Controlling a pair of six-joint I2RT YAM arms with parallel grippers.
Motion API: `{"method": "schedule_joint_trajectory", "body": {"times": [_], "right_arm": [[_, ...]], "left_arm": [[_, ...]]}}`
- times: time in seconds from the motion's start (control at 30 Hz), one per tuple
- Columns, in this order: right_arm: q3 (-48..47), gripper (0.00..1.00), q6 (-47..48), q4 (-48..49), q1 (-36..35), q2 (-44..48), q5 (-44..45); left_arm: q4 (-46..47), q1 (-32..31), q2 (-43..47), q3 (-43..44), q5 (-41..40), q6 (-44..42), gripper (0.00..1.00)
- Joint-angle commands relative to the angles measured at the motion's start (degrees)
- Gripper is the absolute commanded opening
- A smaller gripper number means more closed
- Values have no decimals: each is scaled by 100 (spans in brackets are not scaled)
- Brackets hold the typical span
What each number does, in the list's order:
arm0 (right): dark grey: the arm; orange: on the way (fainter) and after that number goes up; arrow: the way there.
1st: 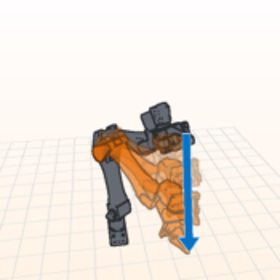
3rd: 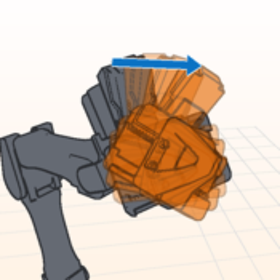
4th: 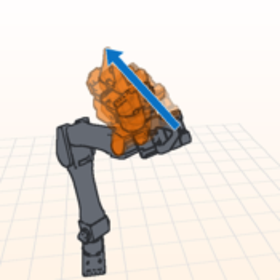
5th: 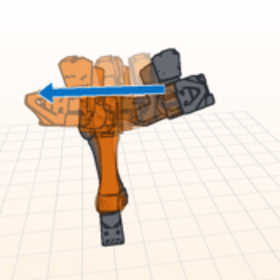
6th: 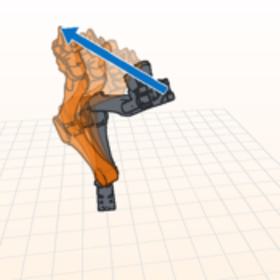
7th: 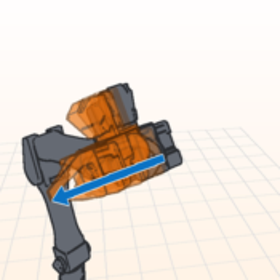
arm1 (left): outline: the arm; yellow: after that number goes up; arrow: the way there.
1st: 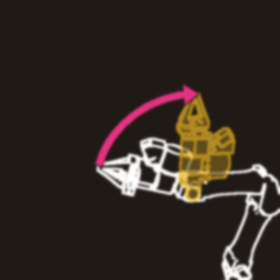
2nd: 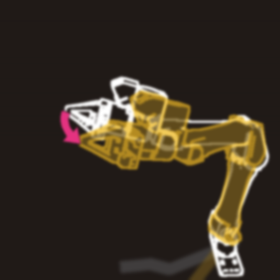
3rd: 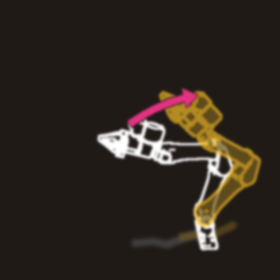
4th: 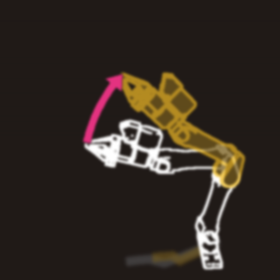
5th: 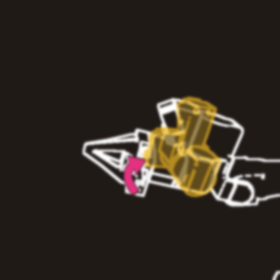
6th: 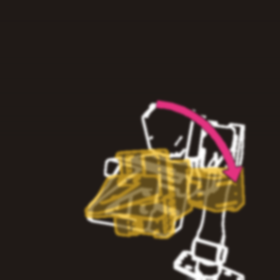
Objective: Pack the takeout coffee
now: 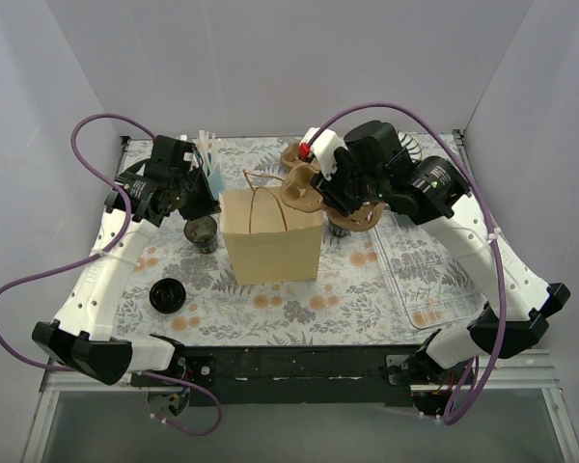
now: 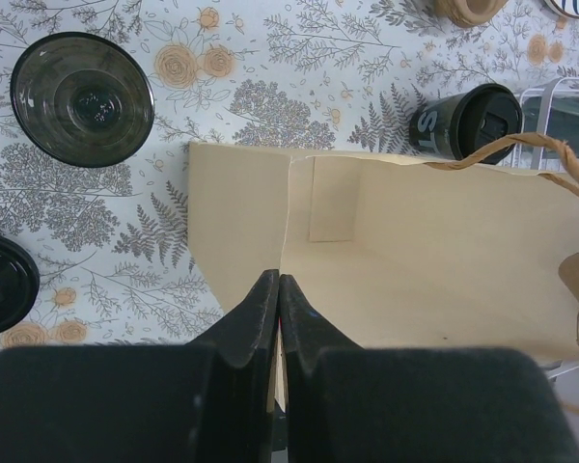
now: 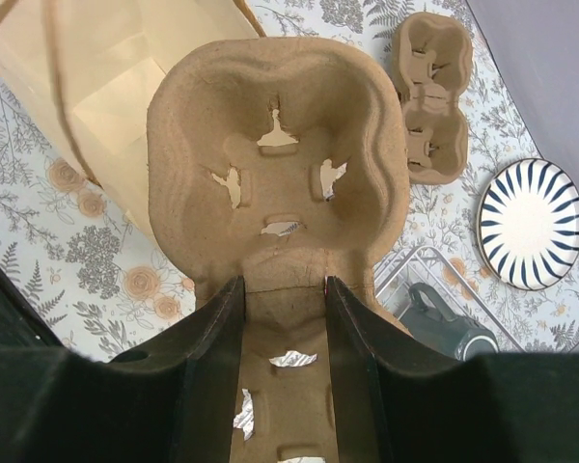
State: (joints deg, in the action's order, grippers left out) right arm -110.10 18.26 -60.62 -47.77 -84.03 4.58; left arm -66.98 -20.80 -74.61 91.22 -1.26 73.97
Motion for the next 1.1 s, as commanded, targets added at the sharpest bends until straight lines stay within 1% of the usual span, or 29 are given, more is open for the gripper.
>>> {"method": "schedule_joint_trajectory", "body": {"times": [0.0, 0.13, 0.27, 0.3, 0.4, 0.43, 0.53, 0.7, 0.8, 0.93, 1.07], "right_arm": [[-29, 39, 45, -46, -22, 203, 219], [-11, 39, 64, -11, -83, 142, 175], [-73, 39, 98, -20, -329, 71, -18], [-55, 39, 107, -11, -399, 62, -149], [-20, 39, 186, 68, -470, 36, -412], [-2, 39, 221, 164, -479, 27, -431], [24, 39, 432, 401, -497, -34, -861], [59, 40, 845, 788, -497, -306, -1248], [-37, 41, 968, 877, -497, -517, -1302], [-20, 41, 1144, 1121, -488, -650, -1109], [42, 40, 1224, 1325, -488, -738, -1266]], "left_arm": [[45, -12, -10, -34, 55, -59, 0], [89, -12, -36, 36, 99, -59, 0], [176, -12, -36, 89, 117, -59, 0], [203, -12, -28, 72, 326, -76, 0], [440, -12, 130, -103, 529, -120, 0], [649, -12, 192, -191, 591, -129, 0], [966, -12, 377, -517, 662, -173, 0], [1117, -12, 456, -640, 767, -287, 0], [1135, -12, 474, -649, 767, -287, 0], [1108, -12, 447, -597, 732, -287, 0], [1091, -12, 395, -518, 732, -296, 0]]}}
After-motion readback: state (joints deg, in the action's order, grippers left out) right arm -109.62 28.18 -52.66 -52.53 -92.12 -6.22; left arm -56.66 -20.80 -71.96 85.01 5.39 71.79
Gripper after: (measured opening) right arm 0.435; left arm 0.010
